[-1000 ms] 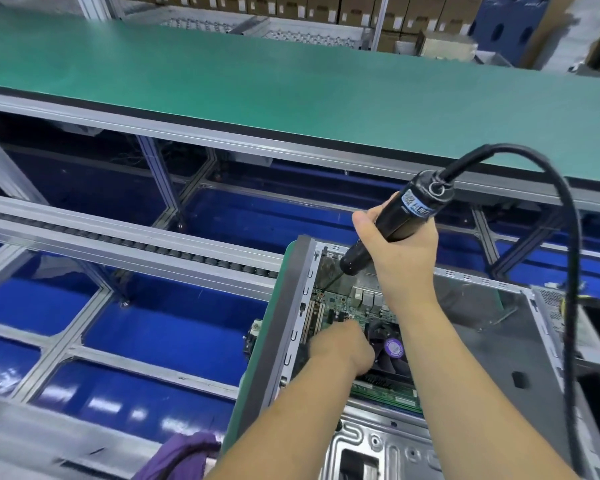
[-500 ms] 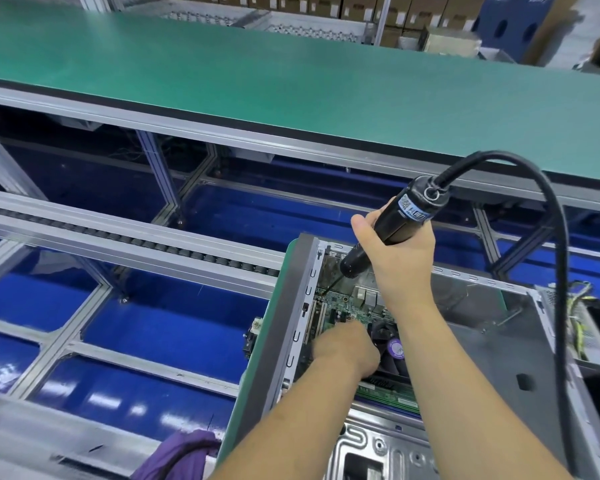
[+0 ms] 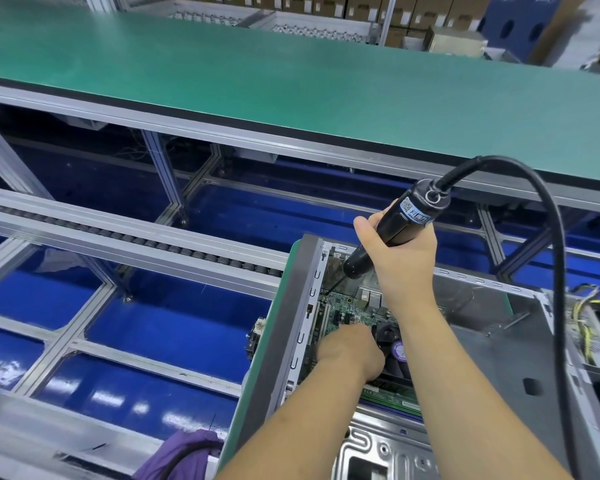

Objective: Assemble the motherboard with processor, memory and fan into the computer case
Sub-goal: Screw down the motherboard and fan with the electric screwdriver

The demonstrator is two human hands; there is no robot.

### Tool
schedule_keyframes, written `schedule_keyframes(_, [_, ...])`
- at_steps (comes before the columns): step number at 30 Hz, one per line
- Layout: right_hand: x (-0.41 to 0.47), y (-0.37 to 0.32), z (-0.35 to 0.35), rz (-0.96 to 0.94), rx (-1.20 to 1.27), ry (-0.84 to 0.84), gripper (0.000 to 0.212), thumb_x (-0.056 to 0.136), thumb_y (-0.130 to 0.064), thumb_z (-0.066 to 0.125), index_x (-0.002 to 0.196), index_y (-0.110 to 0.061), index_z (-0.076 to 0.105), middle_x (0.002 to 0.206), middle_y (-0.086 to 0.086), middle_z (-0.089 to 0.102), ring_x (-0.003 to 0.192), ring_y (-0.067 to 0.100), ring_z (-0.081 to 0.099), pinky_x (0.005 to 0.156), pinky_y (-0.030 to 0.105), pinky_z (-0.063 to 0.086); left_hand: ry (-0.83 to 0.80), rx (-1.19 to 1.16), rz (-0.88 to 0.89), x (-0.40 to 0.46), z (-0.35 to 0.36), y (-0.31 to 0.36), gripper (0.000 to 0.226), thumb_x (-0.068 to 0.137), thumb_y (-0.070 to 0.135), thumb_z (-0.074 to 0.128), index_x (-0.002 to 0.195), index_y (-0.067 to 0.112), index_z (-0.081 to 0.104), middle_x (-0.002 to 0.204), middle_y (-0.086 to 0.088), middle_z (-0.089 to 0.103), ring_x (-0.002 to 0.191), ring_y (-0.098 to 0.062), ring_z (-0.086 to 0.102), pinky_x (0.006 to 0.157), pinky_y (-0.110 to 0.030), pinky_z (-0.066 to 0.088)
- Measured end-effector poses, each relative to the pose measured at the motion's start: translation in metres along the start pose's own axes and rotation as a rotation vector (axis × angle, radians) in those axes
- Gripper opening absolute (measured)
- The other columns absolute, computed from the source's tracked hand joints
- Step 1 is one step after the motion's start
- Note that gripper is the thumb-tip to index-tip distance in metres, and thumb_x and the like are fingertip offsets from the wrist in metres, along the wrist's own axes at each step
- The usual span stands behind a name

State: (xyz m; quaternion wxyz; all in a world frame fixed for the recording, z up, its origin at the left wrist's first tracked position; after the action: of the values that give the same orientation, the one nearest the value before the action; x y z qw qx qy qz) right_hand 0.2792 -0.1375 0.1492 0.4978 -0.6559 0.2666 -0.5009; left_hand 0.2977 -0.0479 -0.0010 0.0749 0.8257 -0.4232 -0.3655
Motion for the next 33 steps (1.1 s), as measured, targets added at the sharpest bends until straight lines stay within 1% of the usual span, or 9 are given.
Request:
schedule_keyframes(5, [-0.002, 0.0, 0.011, 0.001, -0.022, -0.085, 0.038, 0.077, -0.031, 0.08, 0.089, -0.002, 0.059, 0.072, -0.012, 0.065, 0.067, 0.004, 0.061, 0.069, 0.012, 0.049, -0.003, -0.003, 0.011, -0.001, 0.0, 0.001, 0.019, 0.093, 0.016, 0.044, 0.103, 0.009, 0.059, 0.106, -0.012, 0.066, 0.083, -0.03, 0.059, 0.07, -0.033, 0.047])
schedule_keyframes(7, [-0.003, 0.0, 0.018, 0.003, -0.036, -0.129, 0.034, 0.08, -0.026, 0.08, 0.089, -0.002, 0.057, 0.072, -0.011, 0.064, 0.066, 0.003, 0.06, 0.068, 0.012, 0.049, -0.008, -0.013, 0.016, -0.001, 0.0, 0.001, 0.016, 0.094, 0.017, 0.044, 0.099, 0.009, 0.057, 0.106, -0.012, 0.067, 0.088, -0.03, 0.063, 0.072, -0.034, 0.048])
schedule_keyframes(9, [-0.003, 0.001, 0.021, 0.008, -0.037, -0.143, 0.034, 0.08, -0.027, 0.08, 0.089, -0.004, 0.057, 0.072, -0.01, 0.063, 0.066, 0.004, 0.059, 0.067, 0.012, 0.049, -0.009, -0.018, 0.016, -0.001, 0.0, 0.001, 0.017, 0.095, 0.018, 0.044, 0.1, 0.009, 0.058, 0.107, -0.012, 0.067, 0.092, -0.031, 0.064, 0.072, -0.034, 0.048])
schedule_keyframes(14, [0.003, 0.005, 0.014, 0.035, -0.027, -0.086, 0.038, 0.077, -0.039, 0.079, 0.091, -0.009, 0.059, 0.074, -0.01, 0.065, 0.067, 0.003, 0.06, 0.066, 0.009, 0.048, -0.002, -0.002, 0.016, -0.001, -0.001, 0.001, 0.011, 0.094, 0.018, 0.044, 0.094, 0.011, 0.054, 0.106, -0.012, 0.066, 0.082, -0.029, 0.058, 0.07, -0.032, 0.047])
schedule_keyframes(18, [0.005, 0.009, 0.008, 0.056, -0.024, -0.052, 0.033, 0.076, -0.043, 0.079, 0.087, -0.018, 0.059, 0.076, -0.009, 0.066, 0.072, 0.006, 0.063, 0.068, 0.01, 0.049, -0.007, -0.007, 0.017, -0.001, 0.0, 0.002, 0.01, 0.094, 0.017, 0.045, 0.093, 0.012, 0.053, 0.105, -0.012, 0.066, 0.092, -0.03, 0.065, 0.07, -0.033, 0.047])
schedule_keyframes(21, [0.006, 0.011, 0.006, 0.062, -0.018, -0.035, 0.035, 0.076, -0.043, 0.079, 0.088, -0.017, 0.059, 0.074, -0.01, 0.066, 0.071, 0.005, 0.062, 0.067, 0.01, 0.048, -0.01, -0.01, 0.019, -0.001, 0.0, 0.003, 0.01, 0.094, 0.016, 0.045, 0.093, 0.012, 0.054, 0.106, -0.012, 0.067, 0.093, -0.03, 0.065, 0.07, -0.033, 0.046])
schedule_keyframes(26, [0.006, 0.014, 0.01, 0.069, -0.023, -0.028, 0.045, 0.074, -0.047, 0.078, 0.092, -0.01, 0.06, 0.073, -0.013, 0.064, 0.068, -0.001, 0.061, 0.066, 0.007, 0.047, -0.008, -0.006, 0.02, 0.0, 0.001, 0.002, 0.01, 0.094, 0.015, 0.045, 0.092, 0.011, 0.053, 0.105, -0.012, 0.067, 0.08, -0.028, 0.058, 0.069, -0.032, 0.046])
schedule_keyframes(30, [0.006, 0.015, 0.011, 0.074, 0.003, -0.032, 0.044, 0.073, -0.045, 0.078, 0.091, -0.009, 0.059, 0.072, -0.013, 0.064, 0.069, -0.001, 0.062, 0.069, 0.007, 0.047, -0.009, -0.012, 0.015, 0.0, 0.001, 0.001, 0.019, 0.094, 0.017, 0.044, 0.103, 0.008, 0.059, 0.107, -0.012, 0.067, 0.094, -0.031, 0.065, 0.073, -0.034, 0.047])
schedule_keyframes(33, [0.007, 0.015, 0.01, 0.068, -0.008, -0.041, 0.044, 0.074, -0.046, 0.078, 0.09, -0.009, 0.06, 0.074, -0.005, 0.066, 0.07, 0.005, 0.062, 0.067, 0.011, 0.049, -0.012, -0.007, 0.018, 0.0, 0.001, 0.002, 0.013, 0.094, 0.015, 0.044, 0.096, 0.01, 0.056, 0.106, -0.012, 0.067, 0.094, -0.031, 0.065, 0.072, -0.034, 0.047])
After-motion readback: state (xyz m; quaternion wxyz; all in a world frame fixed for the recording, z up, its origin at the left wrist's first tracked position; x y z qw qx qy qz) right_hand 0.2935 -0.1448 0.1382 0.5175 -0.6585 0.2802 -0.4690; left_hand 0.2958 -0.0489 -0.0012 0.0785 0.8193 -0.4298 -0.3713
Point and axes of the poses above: each hand's wrist, its own x-axis towards the middle knuckle, its own z-axis out of the palm, y = z × x, the point moved 9 cm from there along x, towards the middle knuckle
